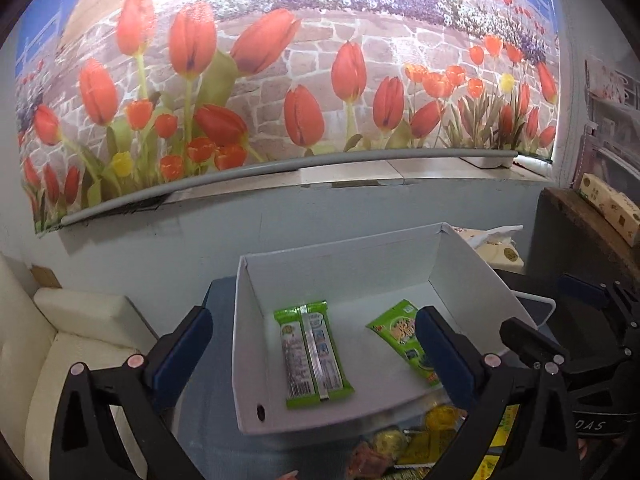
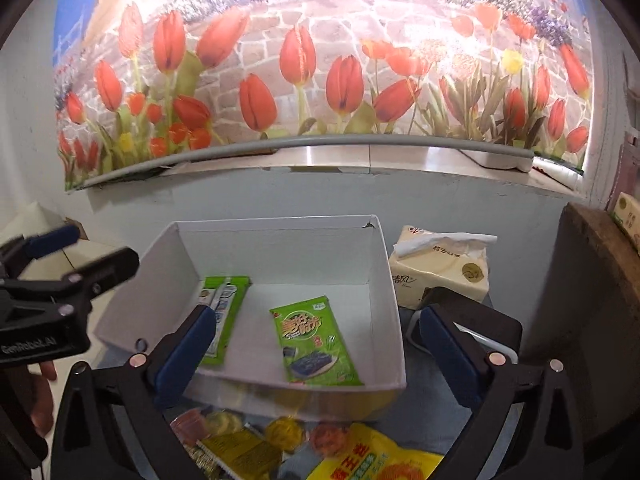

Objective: Organize snacks
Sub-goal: 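Grasp a yellow sunflower-seed pouch with the right gripper and lift it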

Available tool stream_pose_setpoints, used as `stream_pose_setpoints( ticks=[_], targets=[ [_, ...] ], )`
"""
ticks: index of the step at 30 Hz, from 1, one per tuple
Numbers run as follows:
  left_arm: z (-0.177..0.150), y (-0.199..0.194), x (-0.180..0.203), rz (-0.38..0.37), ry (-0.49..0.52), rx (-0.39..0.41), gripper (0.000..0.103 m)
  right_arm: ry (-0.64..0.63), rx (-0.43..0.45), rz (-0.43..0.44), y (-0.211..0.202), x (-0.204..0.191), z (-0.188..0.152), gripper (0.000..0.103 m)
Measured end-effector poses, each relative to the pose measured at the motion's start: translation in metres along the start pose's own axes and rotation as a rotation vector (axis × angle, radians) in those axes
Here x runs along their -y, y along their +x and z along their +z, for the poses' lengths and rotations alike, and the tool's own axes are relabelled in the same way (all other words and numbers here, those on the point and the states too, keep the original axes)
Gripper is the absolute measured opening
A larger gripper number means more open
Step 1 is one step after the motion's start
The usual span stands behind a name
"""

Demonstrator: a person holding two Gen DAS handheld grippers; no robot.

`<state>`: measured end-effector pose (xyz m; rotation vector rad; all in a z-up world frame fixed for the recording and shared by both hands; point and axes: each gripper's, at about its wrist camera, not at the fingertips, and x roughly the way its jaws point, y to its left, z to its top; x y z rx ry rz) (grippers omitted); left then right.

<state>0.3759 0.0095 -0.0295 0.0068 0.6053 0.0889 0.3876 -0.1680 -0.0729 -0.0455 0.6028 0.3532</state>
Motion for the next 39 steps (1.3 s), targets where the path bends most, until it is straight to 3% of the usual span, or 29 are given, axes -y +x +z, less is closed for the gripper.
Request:
stream_pose_setpoints(
  ticks=[2, 6, 13, 17, 22, 24, 26, 33, 36, 39],
  targets=[
    [-0.017, -0.019, 0.008, -0.015, 0.014, 0.033, 0.103, 0.009, -0.009, 0.028, -0.011, 0.002, -0.010, 0.103],
    [-0.056, -0.054, 0.019, -0.083, -0.002, -0.023, 0.103, -0.006, -0.041, 0.052, -0.042, 0.010, -0.045, 0.103],
    [-0.120, -0.103, 0.040, -0.119, 0.026, -0.071, 0.103, -0.088, -0.066, 0.151, -0.091, 0.009, -0.122, 0.103],
    [-0.146, -0.125, 0.046, -0.138, 0.030, -0.105, 0.103, -0.194, -0.131, 0.132, -0.090, 0.000, -0.157, 0.103],
    [-0.160, -0.136, 0.047, -0.130, 0.025, -0.129, 0.103, -0.231, -0.177, 0.117, -0.078, -0.005, -0.180, 0.103],
    [-0.161, -0.136, 0.046, -0.126, 0.021, -0.134, 0.103, -0.240, -0.194, 0.097, -0.070, -0.007, -0.184, 0.099],
    [-0.161, -0.137, 0.046, -0.124, 0.020, -0.140, 0.103, -0.268, -0.202, 0.063, -0.064, -0.011, -0.188, 0.085],
    [-0.164, -0.133, 0.044, -0.133, 0.014, -0.161, 0.103, -0.383, -0.225, -0.025, -0.042, -0.028, -0.200, 0.073],
    [-0.167, -0.128, 0.046, -0.133, 0.015, -0.176, 0.103, -0.452, -0.222, -0.110, -0.030, -0.035, -0.201, 0.066],
    [-0.170, -0.127, 0.047, -0.131, 0.015, -0.179, 0.103, -0.493, -0.213, -0.160, -0.023, -0.039, -0.201, 0.049]
  ],
)
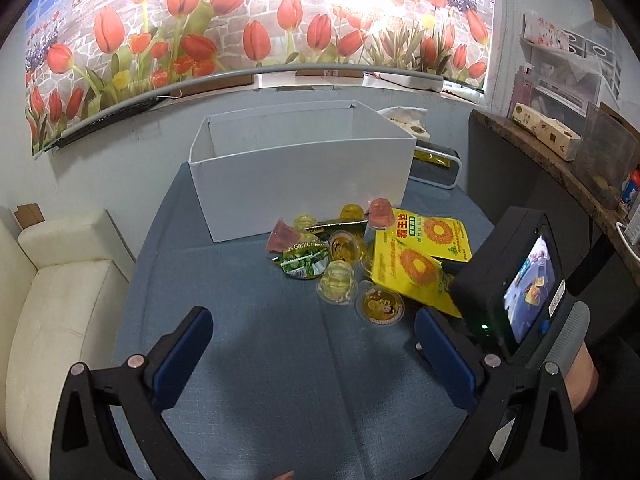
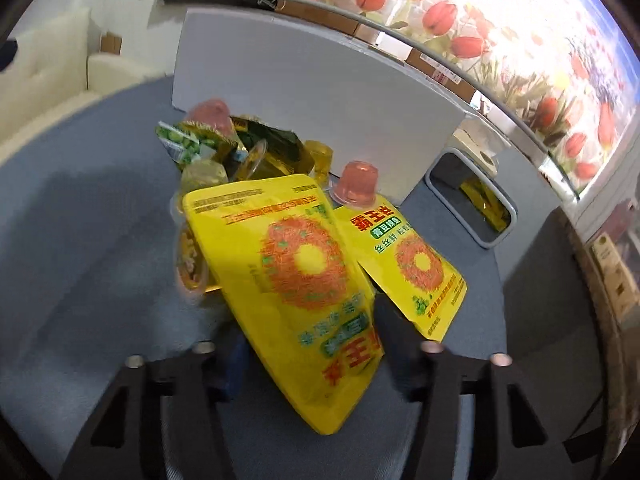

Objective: Organize snacks
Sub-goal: 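Grasp a yellow sunflower-seed pouch with the right gripper and lift it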

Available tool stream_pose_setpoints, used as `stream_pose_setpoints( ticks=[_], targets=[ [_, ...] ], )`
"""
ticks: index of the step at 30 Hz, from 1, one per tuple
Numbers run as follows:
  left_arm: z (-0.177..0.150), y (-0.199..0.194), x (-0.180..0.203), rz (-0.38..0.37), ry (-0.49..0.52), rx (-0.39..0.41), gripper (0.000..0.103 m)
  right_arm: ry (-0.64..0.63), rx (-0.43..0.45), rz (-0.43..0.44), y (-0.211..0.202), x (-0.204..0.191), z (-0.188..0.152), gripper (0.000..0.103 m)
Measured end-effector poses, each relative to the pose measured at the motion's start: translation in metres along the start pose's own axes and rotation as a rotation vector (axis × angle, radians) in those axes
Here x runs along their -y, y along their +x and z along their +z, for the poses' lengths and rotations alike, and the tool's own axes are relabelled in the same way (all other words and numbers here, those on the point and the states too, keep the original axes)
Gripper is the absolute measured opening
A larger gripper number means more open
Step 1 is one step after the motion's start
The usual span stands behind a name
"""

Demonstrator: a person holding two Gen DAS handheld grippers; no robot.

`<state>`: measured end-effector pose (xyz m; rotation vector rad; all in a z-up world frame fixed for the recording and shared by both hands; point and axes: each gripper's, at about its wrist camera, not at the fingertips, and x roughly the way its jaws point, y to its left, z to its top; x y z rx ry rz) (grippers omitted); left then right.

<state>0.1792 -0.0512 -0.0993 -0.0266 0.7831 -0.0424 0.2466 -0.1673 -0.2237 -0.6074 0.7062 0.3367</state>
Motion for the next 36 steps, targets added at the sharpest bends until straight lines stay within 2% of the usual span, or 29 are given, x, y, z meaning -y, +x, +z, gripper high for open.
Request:
stream_pose_setpoints(
  ticks=[1, 3, 8, 11, 16, 21, 27, 31, 34, 36],
  targets=[
    [0.000, 0.001, 0.000, -0.002, -0.001, -0.002, 0.103, -0.013, -0.005, -0.030, 0.001, -0.002, 0.001, 0.042],
    [-0.001, 0.003, -0.002, -0.003, -0.010, -0.009, 0.103, -0.022, -0.004, -0.055, 0.001, -0.003, 0.002, 0.039],
    [-0.001, 0.004, -0.004, -0.008, -0.016, -0.011, 0.103, 0.038, 0.020, -0.042, -0.008, 0.008, 0.003, 0.024],
    [-0.001, 0.004, -0.004, -0.011, -0.018, -0.011, 0.103, 0.072, 0.024, -0.032, -0.016, 0.015, 0.004, 0.019],
    [0.001, 0.004, 0.002, -0.007, -0.003, -0.011, 0.103, 0.145, 0.035, 0.011, -0.032, 0.030, 0.004, 0.017],
    [0.004, 0.003, 0.012, -0.016, 0.025, -0.001, 0.103, 0.262, 0.046, 0.090, -0.052, 0.049, -0.001, 0.016],
    [0.008, 0.008, 0.027, -0.032, 0.054, -0.007, 0.103, 0.309, 0.063, 0.080, -0.069, 0.066, -0.015, 0.016],
    [0.014, 0.018, 0.046, -0.065, 0.085, -0.011, 0.103, 0.388, 0.055, 0.081, -0.080, 0.087, -0.034, 0.016],
    [0.025, 0.033, 0.069, -0.115, 0.117, -0.015, 0.103, 0.429, 0.065, 0.060, -0.097, 0.103, -0.051, 0.015],
    [0.033, 0.048, 0.091, -0.122, 0.170, -0.012, 0.103, 0.467, 0.070, 0.058, -0.108, 0.113, -0.063, 0.016]
  ],
)
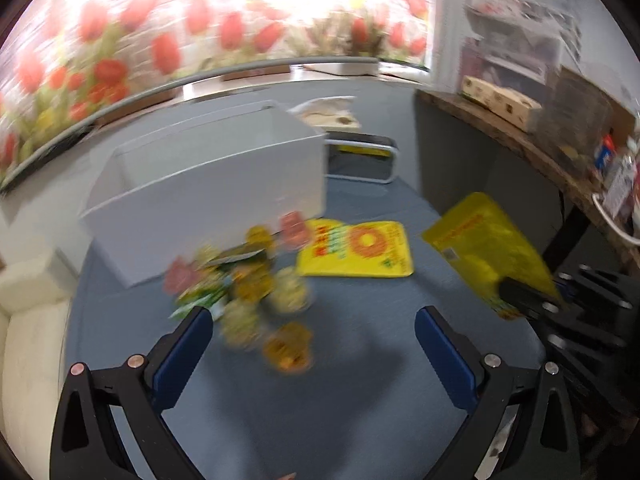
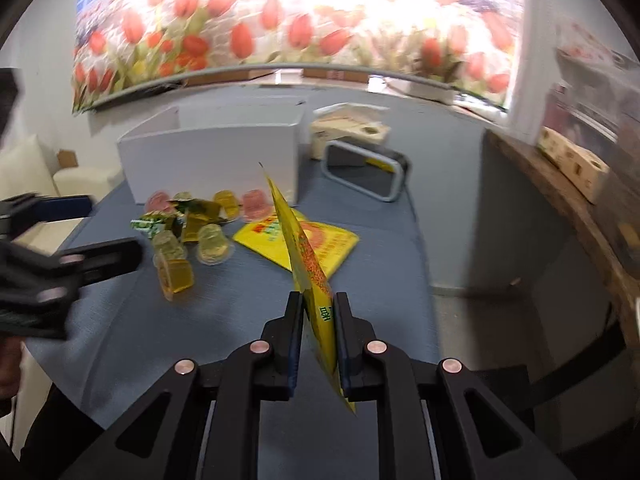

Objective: Organize snacks
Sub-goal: 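Grasp a yellow sunflower-seed pouch with the right gripper and lift it, then grasp the second yellow pouch with the left gripper from the table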

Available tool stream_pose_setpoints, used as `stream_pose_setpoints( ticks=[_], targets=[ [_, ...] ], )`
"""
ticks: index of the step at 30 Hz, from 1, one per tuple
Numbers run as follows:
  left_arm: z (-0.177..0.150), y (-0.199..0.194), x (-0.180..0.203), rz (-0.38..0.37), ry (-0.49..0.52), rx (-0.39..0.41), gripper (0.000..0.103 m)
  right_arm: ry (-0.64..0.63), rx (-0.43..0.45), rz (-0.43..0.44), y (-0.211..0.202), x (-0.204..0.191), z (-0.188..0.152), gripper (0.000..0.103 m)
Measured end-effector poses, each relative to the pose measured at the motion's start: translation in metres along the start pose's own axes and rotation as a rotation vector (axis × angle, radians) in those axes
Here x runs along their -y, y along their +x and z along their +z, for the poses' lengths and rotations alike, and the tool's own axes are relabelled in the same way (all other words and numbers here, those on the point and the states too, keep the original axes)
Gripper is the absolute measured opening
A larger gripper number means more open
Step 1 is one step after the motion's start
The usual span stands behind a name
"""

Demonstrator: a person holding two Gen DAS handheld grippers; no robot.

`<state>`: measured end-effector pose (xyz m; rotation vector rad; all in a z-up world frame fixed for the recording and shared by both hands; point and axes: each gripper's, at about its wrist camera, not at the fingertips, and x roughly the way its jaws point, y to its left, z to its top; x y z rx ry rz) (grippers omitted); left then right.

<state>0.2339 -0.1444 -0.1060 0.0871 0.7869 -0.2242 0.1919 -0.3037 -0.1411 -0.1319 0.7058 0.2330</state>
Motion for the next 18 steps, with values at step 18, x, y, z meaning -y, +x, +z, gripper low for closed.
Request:
stream_pose_setpoints(
  ticks=[18],
  targets=[
    [0.042, 0.160, 0.071, -0.026, 0.045, -0.193, 0.103, 0.222, 0.037, -0.016, -0.042, 0.062, -0.030, 0.015]
  ],
)
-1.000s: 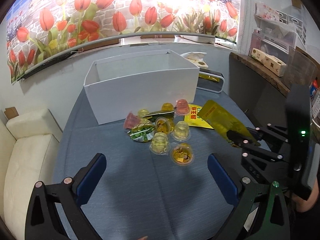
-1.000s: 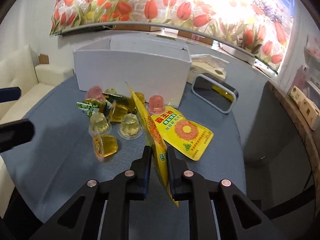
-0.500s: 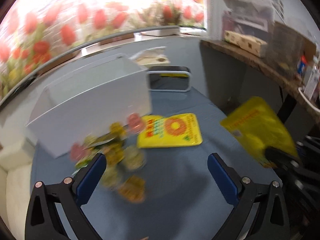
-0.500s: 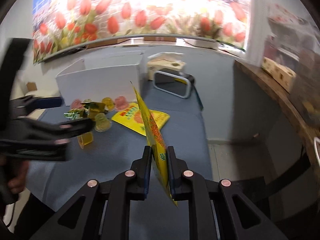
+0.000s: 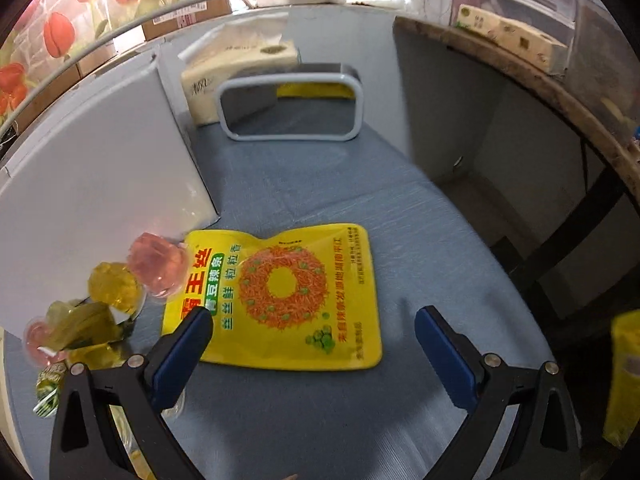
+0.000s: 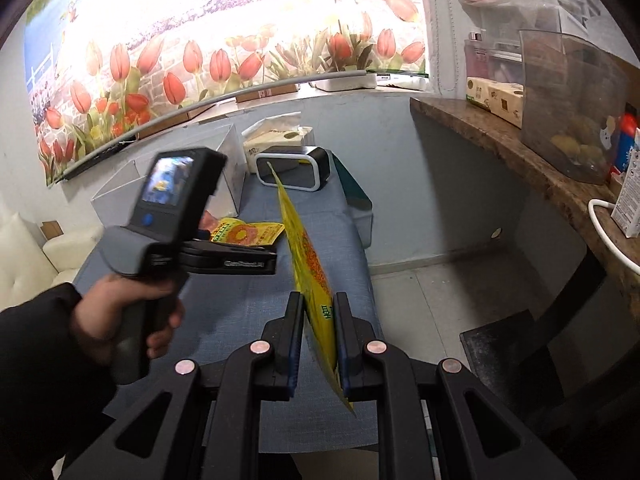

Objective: Organize snacks
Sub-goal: 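Grasp the second yellow pouch with the left gripper from the table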

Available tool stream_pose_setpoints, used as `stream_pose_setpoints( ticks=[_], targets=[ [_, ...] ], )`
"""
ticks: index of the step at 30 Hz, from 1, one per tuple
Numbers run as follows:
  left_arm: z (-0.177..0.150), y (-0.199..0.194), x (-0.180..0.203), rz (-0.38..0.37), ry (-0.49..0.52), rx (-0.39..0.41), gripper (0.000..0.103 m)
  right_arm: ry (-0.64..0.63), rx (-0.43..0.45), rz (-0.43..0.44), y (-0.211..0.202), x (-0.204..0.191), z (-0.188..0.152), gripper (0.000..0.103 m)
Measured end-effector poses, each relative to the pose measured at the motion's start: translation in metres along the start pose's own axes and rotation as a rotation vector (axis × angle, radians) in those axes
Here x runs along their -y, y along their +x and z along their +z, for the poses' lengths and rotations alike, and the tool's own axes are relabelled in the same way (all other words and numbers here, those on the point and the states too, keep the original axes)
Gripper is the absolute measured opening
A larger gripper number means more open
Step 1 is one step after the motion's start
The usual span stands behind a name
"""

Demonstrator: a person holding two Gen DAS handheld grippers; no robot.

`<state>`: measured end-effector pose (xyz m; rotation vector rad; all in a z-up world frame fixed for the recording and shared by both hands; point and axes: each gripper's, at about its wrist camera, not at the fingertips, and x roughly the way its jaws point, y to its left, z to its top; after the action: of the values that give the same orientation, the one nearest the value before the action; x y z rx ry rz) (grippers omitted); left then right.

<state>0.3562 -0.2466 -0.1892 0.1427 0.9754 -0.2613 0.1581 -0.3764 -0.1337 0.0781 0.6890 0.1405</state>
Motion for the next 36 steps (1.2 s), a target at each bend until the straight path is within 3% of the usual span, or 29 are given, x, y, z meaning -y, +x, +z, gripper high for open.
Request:
stream_pose_setpoints(
  ticks=[2, 10, 15, 17, 19, 21, 28, 36],
  targets=[
    [0.001, 0.008, 0.000, -0.015, -0.003, -0.016, 0.103, -0.002, 0.001, 0.009, 0.001, -0.001, 0.000, 0.015],
    [0.010, 0.024, -0.002, 0.048, 0.003, 0.008, 0.103, -0.002, 0.004, 0.033, 0.005, -0.006, 0.006, 0.015],
    [0.012, 0.027, -0.016, 0.037, -0.016, 0.007, 0.103, -0.010, 0.009, 0.041, 0.005, -0.009, 0.008, 0.015],
    [0.011, 0.025, -0.017, 0.040, -0.019, 0.005, 0.094, -0.012, 0.008, 0.044, 0.006, -0.010, 0.008, 0.015],
    [0.011, 0.015, -0.012, 0.073, 0.010, 0.023, 0.054, -0.014, 0.007, 0.045, 0.006, -0.011, 0.008, 0.015],
    [0.008, 0.008, -0.005, 0.080, 0.038, 0.023, 0.032, -0.014, 0.007, 0.047, 0.006, -0.011, 0.008, 0.015],
    [-0.002, 0.001, -0.013, 0.057, 0.008, 0.024, 0.017, -0.011, 0.012, 0.044, 0.003, -0.012, 0.009, 0.015],
    [-0.017, -0.022, -0.030, -0.008, -0.044, 0.064, 0.011, -0.024, 0.017, 0.056, 0.001, -0.021, 0.009, 0.015]
  ],
)
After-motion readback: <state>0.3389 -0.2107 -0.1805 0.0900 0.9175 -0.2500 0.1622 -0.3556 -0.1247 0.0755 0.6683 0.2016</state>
